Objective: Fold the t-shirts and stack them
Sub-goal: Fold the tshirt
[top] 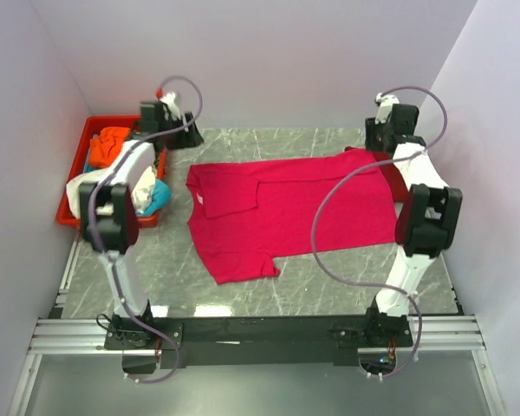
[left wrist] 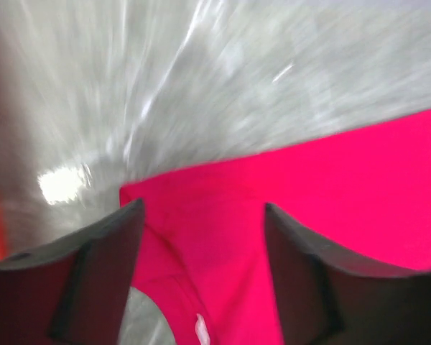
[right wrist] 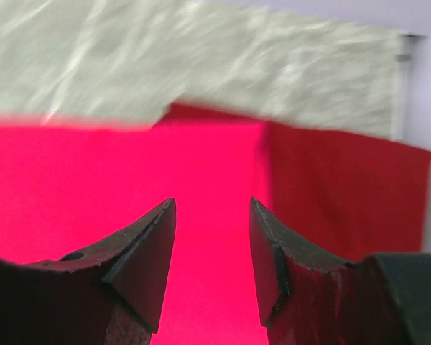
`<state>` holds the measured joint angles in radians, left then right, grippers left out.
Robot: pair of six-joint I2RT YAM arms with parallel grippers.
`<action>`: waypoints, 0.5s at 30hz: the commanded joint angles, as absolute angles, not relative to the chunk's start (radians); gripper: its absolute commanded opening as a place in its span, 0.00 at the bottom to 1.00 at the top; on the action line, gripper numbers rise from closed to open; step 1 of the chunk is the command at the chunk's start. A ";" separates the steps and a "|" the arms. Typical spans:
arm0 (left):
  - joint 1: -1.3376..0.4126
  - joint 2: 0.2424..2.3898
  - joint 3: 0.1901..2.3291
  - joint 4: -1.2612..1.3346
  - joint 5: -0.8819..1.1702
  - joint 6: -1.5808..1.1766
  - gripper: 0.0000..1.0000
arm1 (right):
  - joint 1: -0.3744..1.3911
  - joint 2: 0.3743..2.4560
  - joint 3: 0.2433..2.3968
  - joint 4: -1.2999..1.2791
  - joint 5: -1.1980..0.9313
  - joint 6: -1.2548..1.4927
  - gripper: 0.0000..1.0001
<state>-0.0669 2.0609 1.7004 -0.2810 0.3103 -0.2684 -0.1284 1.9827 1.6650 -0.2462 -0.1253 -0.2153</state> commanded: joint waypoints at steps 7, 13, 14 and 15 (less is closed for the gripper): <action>-0.061 1.332 1.255 0.067 0.236 -0.242 0.99 | 0.143 1.550 1.350 -0.826 -0.876 -1.087 0.53; -0.054 1.059 0.984 -0.064 0.181 -0.267 0.99 | 0.630 1.352 0.988 -0.466 -0.645 -0.999 0.53; -0.054 1.025 0.933 -0.093 0.142 -0.259 0.99 | 0.755 1.350 0.948 -0.424 -0.550 -0.976 0.53; -0.055 0.994 0.907 -0.135 0.123 -0.249 1.00 | 0.806 1.377 0.946 -0.407 -0.511 -0.965 0.53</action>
